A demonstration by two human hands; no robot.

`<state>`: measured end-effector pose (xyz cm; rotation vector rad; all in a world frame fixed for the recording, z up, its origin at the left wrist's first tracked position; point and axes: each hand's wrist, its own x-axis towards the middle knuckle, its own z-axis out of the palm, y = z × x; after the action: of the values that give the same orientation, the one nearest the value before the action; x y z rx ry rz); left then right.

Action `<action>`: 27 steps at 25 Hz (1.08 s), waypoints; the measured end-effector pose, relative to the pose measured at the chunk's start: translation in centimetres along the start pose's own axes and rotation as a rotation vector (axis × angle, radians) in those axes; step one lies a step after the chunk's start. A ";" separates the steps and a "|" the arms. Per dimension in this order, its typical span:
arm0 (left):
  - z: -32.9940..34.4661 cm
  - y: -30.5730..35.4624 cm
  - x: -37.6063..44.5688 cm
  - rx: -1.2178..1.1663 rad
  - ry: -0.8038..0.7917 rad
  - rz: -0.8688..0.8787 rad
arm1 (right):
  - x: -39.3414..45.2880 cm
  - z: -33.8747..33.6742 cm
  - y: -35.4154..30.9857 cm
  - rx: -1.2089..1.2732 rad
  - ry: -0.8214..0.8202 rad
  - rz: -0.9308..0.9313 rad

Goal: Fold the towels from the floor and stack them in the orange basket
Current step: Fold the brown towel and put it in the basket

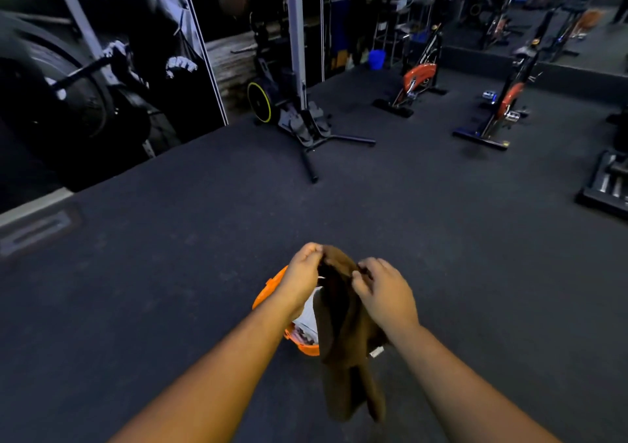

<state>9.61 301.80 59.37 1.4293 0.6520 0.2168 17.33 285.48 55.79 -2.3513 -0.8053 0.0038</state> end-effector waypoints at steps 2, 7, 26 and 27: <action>-1.4 -0.2 0.4 -0.163 0.132 -0.085 | 0.1 -1.2 1.0 0.084 0.044 0.065; -2.1 1.4 -0.1 0.097 0.004 0.068 | 0.3 -1.2 -2.7 0.609 -0.255 0.066; -12.6 1.3 0.1 0.386 0.257 0.281 | 3.6 -4.5 -2.2 -0.301 -0.596 -0.121; -13.0 1.3 0.4 0.432 0.268 0.255 | 3.3 -4.5 -1.4 -0.108 -0.537 -0.069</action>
<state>3.28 313.15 60.50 1.9216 0.7641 0.4970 20.15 285.49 60.82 -2.4510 -1.1614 0.5974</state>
